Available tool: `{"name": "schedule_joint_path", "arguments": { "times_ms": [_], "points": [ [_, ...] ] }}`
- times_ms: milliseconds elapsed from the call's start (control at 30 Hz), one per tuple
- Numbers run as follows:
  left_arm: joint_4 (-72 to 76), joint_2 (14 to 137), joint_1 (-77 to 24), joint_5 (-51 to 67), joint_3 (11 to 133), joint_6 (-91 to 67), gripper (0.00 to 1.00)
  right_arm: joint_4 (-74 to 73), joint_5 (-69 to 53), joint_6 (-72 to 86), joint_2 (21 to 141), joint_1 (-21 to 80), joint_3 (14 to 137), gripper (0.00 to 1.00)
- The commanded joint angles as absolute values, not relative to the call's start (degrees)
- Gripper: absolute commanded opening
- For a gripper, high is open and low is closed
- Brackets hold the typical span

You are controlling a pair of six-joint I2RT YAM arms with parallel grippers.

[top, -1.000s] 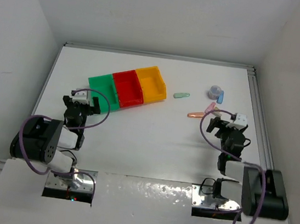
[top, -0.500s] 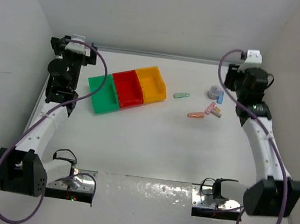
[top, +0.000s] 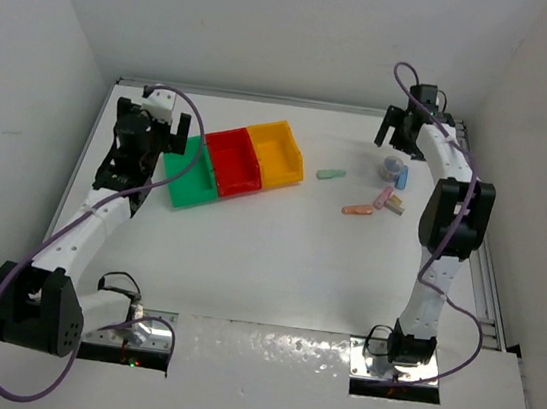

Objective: Sort the stationery into containers
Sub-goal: Pick up the stationery from the center of the board.

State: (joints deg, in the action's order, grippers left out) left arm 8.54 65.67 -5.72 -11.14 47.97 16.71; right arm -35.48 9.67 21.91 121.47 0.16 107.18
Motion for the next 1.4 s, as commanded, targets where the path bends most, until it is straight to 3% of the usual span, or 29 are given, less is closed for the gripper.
{"name": "schedule_joint_path", "arguments": {
  "times_ms": [0,500,833,900,933,1067,1167,1367],
  "points": [
    [8.8,64.8,-6.1,-14.3,47.3,14.1,1.00,-35.3,12.5,25.3,123.0,0.3,109.7,0.98],
    [11.2,67.5,-6.2,-17.1,47.4,14.1,1.00,-30.4,16.6,24.5,131.3,1.4,107.0,0.79],
    [12.5,67.9,-6.2,-17.8,47.5,14.5,1.00,-30.3,17.2,24.7,130.8,1.8,104.2,0.78],
    [13.1,67.9,-6.2,-18.6,47.3,14.7,1.00,-29.6,17.7,24.4,130.3,2.3,103.1,0.63],
    [14.0,67.8,-6.2,-19.0,47.3,14.9,1.00,-29.4,18.3,24.2,129.8,2.5,102.7,0.44],
    [15.0,67.9,-6.2,-20.0,47.3,15.4,1.00,-27.8,22.0,20.5,126.5,5.3,101.3,0.18],
    [14.9,67.7,-6.2,-20.2,47.1,14.9,1.00,-26.7,25.6,15.5,122.7,8.2,101.5,0.10],
    [14.8,67.4,-6.3,-22.0,46.3,13.3,1.00,-21.4,19.5,11.1,113.2,18.2,100.6,0.11]
  ]
}}
